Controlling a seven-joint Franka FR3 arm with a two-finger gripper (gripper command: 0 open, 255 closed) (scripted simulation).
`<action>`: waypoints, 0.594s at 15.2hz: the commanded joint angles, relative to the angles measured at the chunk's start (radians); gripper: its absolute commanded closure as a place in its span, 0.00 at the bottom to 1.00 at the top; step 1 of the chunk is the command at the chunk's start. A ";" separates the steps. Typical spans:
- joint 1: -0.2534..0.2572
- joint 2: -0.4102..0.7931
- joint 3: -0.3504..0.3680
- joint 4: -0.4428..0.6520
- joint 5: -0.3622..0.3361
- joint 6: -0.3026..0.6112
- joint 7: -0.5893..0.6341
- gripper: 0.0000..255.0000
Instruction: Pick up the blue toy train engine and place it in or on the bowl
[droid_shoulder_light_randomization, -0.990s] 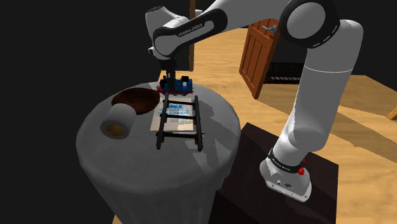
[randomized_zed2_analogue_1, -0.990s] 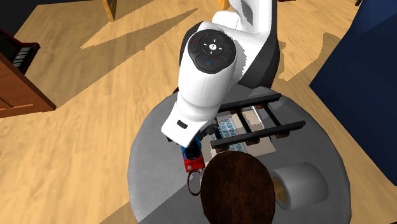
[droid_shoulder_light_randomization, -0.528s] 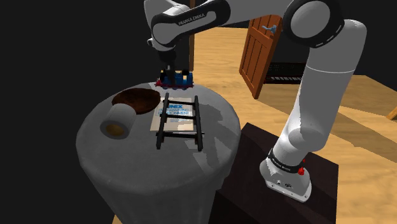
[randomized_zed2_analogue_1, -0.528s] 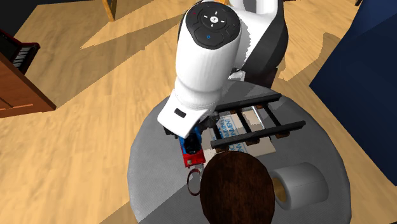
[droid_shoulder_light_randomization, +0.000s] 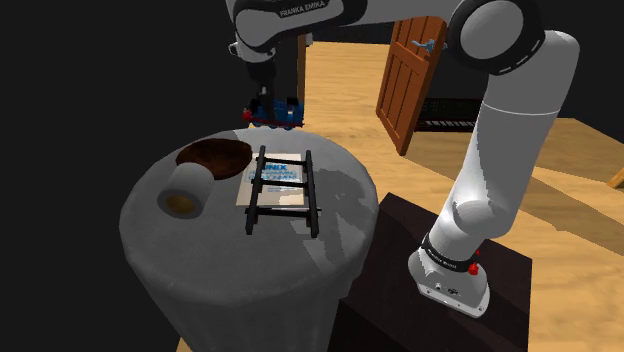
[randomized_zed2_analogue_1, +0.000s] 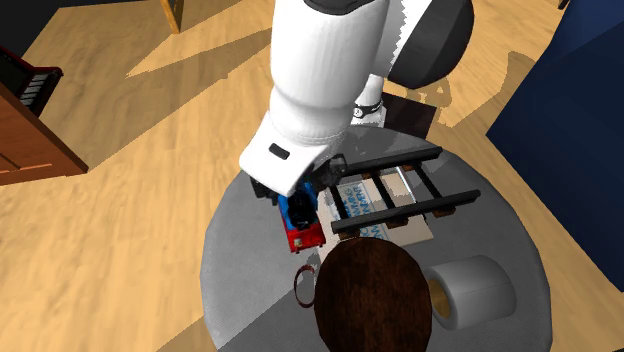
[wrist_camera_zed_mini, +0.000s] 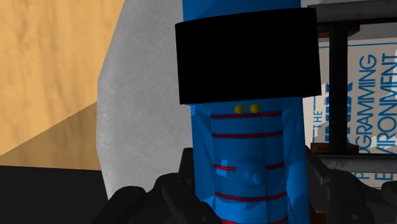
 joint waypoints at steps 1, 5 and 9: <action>0.001 -0.001 0.001 0.024 0.001 -0.024 -0.003 1.00; 0.015 0.023 0.010 0.095 -0.001 -0.075 0.011 1.00; 0.070 0.129 0.040 0.244 -0.014 -0.132 0.084 1.00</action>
